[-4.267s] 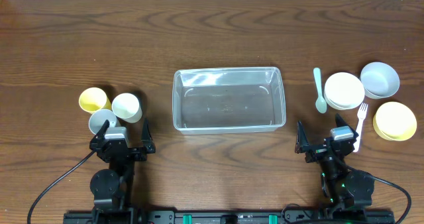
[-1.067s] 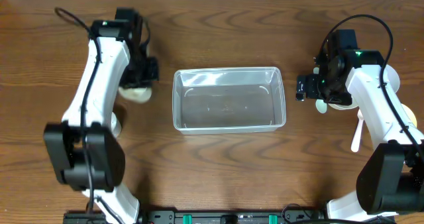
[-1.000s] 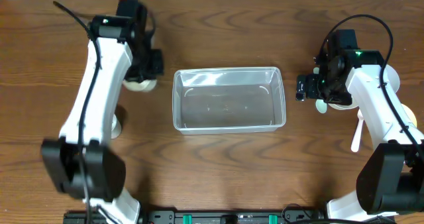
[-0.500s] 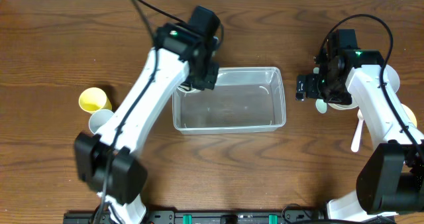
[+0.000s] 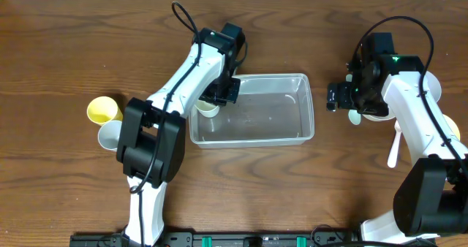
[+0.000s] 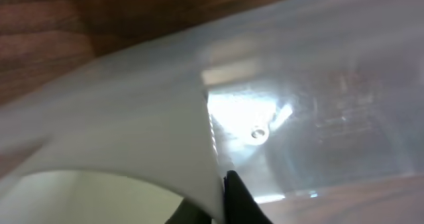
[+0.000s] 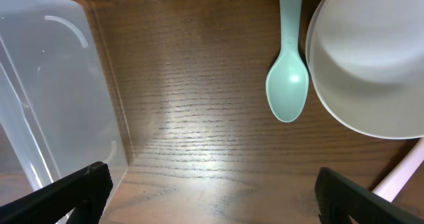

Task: Pack container
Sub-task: 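Carry the white cup into the container's left end and release, then move the left gripper back and grasp the yellow cup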

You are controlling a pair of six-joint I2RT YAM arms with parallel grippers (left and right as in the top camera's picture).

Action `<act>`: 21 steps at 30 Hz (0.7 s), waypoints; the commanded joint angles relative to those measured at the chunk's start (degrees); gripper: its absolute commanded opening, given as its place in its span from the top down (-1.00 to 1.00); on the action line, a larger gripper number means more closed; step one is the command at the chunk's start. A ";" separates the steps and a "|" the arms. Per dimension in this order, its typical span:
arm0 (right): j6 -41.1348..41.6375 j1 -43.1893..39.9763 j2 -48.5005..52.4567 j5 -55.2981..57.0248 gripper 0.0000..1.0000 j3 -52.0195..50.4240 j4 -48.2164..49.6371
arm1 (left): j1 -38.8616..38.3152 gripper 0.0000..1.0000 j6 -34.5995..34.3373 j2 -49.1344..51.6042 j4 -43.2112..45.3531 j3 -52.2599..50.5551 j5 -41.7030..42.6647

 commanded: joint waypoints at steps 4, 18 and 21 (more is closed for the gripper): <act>-0.83 -0.33 0.26 -0.04 -0.98 0.92 -0.20 | 1.03 0.28 1.46 -2.47 -1.70 2.14 -1.38; -0.85 -0.33 0.26 -0.02 -0.98 0.92 -0.15 | 10.03 -0.28 -0.26 -25.27 -8.74 12.52 -13.57; -0.83 -0.33 0.26 -0.02 -0.99 0.92 -0.15 | 17.97 -0.29 -3.08 -25.79 -10.60 11.96 -13.53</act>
